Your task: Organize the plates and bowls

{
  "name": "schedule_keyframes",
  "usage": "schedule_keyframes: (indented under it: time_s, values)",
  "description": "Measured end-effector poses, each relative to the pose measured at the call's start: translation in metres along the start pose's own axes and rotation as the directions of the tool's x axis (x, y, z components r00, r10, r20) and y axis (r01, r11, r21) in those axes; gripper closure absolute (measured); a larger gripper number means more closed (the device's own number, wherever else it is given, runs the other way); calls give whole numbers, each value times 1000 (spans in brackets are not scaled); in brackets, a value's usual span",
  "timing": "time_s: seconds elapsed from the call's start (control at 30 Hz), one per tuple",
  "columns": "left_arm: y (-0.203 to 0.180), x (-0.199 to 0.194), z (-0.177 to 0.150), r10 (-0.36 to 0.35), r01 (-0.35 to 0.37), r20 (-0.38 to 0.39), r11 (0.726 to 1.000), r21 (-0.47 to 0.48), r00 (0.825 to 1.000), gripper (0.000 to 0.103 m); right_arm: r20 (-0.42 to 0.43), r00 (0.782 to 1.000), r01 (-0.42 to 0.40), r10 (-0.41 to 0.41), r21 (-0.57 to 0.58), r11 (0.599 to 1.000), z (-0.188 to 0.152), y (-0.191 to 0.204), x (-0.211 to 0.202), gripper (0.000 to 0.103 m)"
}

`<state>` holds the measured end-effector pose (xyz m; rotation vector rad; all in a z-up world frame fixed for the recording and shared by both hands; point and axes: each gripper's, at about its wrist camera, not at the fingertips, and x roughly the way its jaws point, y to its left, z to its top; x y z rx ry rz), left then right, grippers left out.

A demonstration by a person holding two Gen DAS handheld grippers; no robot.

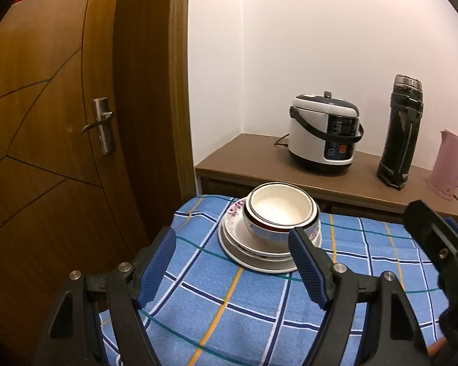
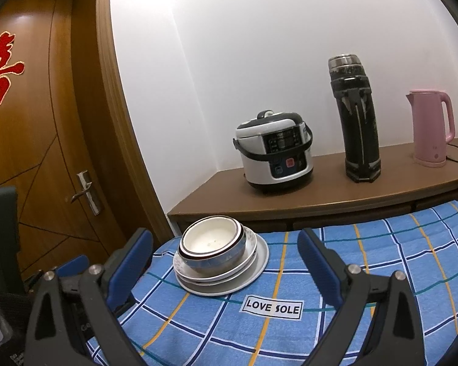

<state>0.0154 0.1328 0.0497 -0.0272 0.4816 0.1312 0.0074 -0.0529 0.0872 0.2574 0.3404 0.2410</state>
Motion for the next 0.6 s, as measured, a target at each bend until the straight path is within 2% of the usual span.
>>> schedule_keyframes:
  time_s: [0.3, 0.6]
  values:
    - [3, -1, 0, 11, -12, -8, 999, -30, 1000, 25, 12, 1000, 3, -3, 5, 1000, 2, -3, -7, 5]
    - [-2, -5, 2, 25, -25, 24, 1000, -6, 999, 25, 7, 1000, 4, -4, 6, 1000, 2, -4, -7, 4]
